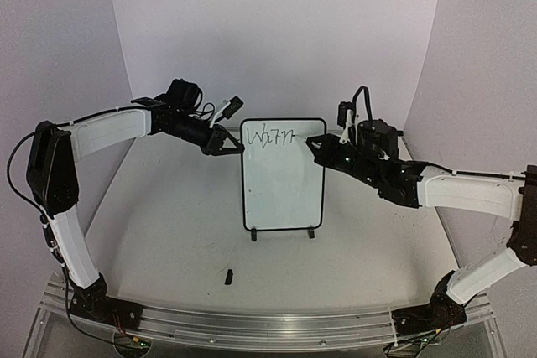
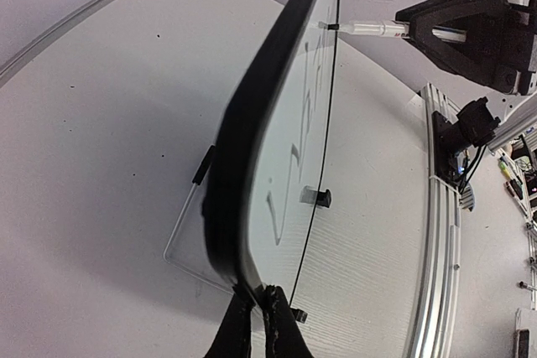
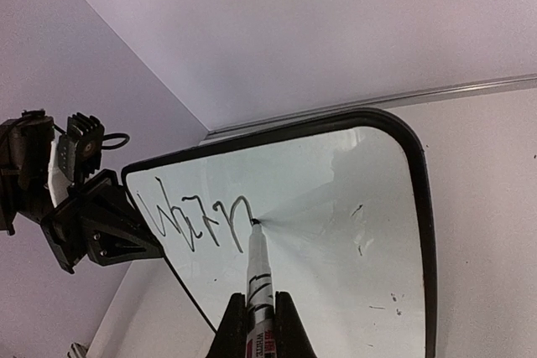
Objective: Write a sentence on the whiteboard
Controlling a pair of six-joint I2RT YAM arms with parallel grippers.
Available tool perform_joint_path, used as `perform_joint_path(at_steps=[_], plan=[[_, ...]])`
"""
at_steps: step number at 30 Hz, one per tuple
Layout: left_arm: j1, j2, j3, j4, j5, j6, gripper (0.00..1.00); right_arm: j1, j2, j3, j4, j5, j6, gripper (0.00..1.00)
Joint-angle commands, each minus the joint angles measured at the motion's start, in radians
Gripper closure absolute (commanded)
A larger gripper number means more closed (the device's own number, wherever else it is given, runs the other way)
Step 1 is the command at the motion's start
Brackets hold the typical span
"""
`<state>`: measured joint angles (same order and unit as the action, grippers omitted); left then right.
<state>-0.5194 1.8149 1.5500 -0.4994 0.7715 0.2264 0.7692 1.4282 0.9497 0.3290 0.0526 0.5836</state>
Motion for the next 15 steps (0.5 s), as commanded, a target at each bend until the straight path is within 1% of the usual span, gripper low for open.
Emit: perform_joint_path(at_steps=[1,9,15], plan=[[-0.017,-0.027,-0.003,-0.057,-0.055,0.061,1.00,-0.007,-0.039,0.017,0.012,0.104,-0.015,1.00],[-0.018,-0.028,-0.003,-0.056,-0.057,0.061,1.00,-0.007,-0.067,-0.031,0.000,0.133,0.001,1.00],[-0.018,-0.024,-0.002,-0.056,-0.055,0.061,1.00,-0.006,-0.055,-0.053,-0.010,0.099,0.019,1.00]])
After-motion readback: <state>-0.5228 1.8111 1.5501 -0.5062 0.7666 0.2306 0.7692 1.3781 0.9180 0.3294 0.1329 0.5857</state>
